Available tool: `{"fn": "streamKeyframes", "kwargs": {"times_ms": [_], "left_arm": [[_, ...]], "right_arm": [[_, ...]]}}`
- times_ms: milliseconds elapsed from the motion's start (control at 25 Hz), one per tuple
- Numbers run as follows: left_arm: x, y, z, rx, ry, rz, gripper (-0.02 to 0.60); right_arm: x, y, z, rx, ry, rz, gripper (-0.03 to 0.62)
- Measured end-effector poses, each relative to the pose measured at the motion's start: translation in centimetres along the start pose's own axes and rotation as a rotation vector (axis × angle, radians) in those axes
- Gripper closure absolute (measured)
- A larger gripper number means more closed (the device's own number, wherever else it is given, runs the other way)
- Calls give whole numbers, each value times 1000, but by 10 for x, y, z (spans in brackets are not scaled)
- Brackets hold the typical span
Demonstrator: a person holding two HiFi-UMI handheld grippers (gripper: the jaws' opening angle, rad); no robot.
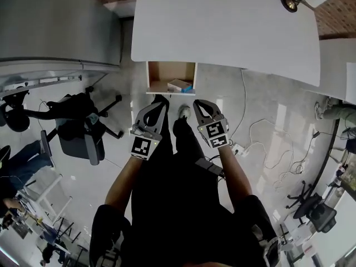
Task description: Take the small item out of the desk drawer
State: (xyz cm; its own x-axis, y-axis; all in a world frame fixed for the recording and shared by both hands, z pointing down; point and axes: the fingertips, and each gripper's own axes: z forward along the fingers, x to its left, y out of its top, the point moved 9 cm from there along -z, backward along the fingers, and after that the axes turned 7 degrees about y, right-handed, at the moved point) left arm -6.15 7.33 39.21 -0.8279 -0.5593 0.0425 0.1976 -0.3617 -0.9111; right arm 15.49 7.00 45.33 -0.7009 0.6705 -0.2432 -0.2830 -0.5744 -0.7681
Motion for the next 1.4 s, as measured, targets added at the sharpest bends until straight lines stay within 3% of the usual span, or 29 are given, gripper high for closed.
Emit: {"fn": "streamKeyframes", "kwargs": {"times_ms": [160, 360, 520, 640, 720, 1040, 1200, 1400], "left_arm": [[24, -29, 37, 26, -40, 79, 572], [41, -76, 75, 79, -99, 107, 571], [50, -116, 107, 128, -175, 153, 567], [52, -141, 132, 167, -241, 180, 479], [55, -158, 147, 190, -269, 205, 458], [60, -215, 198, 301, -431, 262, 423], [65, -235, 213, 327, -462, 256, 422], [68, -243, 218, 320, -468, 255, 422]], "right_arm": [[-18, -28, 54, 151, 63, -3, 565], [-41, -66, 110, 305, 73, -7, 563], [-60, -92, 148, 347, 67, 32, 560], [-71, -112, 169, 402, 70, 47, 516], [-78, -123, 183, 433, 69, 49, 477], [-96, -161, 222, 514, 87, 72, 473], [-99, -171, 236, 548, 112, 76, 470], [-99, -175, 245, 561, 112, 191, 439]]}}
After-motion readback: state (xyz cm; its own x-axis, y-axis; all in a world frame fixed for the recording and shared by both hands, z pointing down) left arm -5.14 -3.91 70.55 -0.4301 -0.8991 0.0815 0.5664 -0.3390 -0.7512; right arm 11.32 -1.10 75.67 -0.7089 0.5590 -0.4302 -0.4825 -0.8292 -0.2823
